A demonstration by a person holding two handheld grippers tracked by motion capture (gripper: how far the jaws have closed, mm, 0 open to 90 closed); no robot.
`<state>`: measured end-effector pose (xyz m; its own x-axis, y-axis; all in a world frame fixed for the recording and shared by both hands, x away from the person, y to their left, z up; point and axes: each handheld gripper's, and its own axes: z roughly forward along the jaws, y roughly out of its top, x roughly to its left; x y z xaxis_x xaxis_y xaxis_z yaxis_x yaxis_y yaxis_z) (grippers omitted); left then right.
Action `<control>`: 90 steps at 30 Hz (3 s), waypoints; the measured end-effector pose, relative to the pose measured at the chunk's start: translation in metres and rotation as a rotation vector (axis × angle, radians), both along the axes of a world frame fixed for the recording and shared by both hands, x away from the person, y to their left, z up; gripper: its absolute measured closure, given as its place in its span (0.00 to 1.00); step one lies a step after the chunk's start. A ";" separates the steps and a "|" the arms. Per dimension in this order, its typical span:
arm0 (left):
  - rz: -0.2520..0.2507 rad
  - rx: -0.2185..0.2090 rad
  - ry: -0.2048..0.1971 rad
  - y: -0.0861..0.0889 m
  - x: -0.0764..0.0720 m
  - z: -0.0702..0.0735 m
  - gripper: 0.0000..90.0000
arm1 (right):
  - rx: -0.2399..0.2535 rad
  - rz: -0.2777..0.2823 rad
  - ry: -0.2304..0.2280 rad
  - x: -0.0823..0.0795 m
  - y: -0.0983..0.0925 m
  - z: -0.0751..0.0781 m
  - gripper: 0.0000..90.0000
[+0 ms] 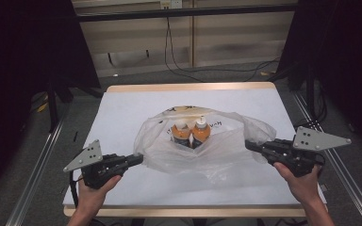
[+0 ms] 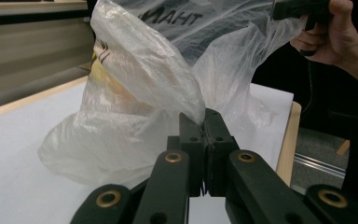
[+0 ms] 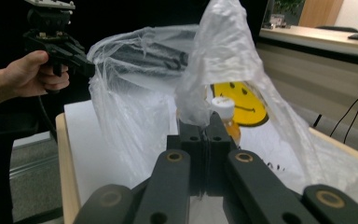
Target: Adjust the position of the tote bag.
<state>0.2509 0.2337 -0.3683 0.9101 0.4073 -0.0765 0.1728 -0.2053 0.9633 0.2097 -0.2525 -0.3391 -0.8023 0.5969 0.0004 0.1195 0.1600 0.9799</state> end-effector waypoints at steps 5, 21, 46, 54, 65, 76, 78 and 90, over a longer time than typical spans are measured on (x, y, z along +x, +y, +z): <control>0.001 -0.019 -0.019 -0.001 0.006 0.009 0.99 | 0.027 -0.010 -0.026 0.006 0.000 0.010 1.00; 0.033 -0.048 -0.065 0.002 0.027 0.040 0.99 | 0.077 -0.035 -0.086 0.030 -0.003 0.045 1.00; 0.151 -0.106 -0.106 0.032 0.071 0.083 1.00 | 0.126 -0.162 -0.149 0.066 -0.027 0.105 1.00; 0.191 -0.114 -0.086 0.043 0.086 0.083 1.00 | 0.136 -0.230 -0.159 0.075 -0.038 0.114 1.00; 0.204 -0.101 -0.052 0.042 0.101 0.076 1.00 | 0.096 -0.281 -0.114 0.091 -0.040 0.107 1.00; 0.178 -0.020 -0.004 0.041 0.110 0.062 1.00 | 0.010 -0.260 -0.045 0.099 -0.034 0.086 1.00; 0.183 0.021 0.002 0.040 0.110 0.060 1.00 | -0.010 -0.260 -0.036 0.100 -0.032 0.083 1.00; 0.155 0.074 0.028 0.039 0.111 0.047 1.00 | -0.097 -0.264 0.005 0.102 -0.026 0.062 1.00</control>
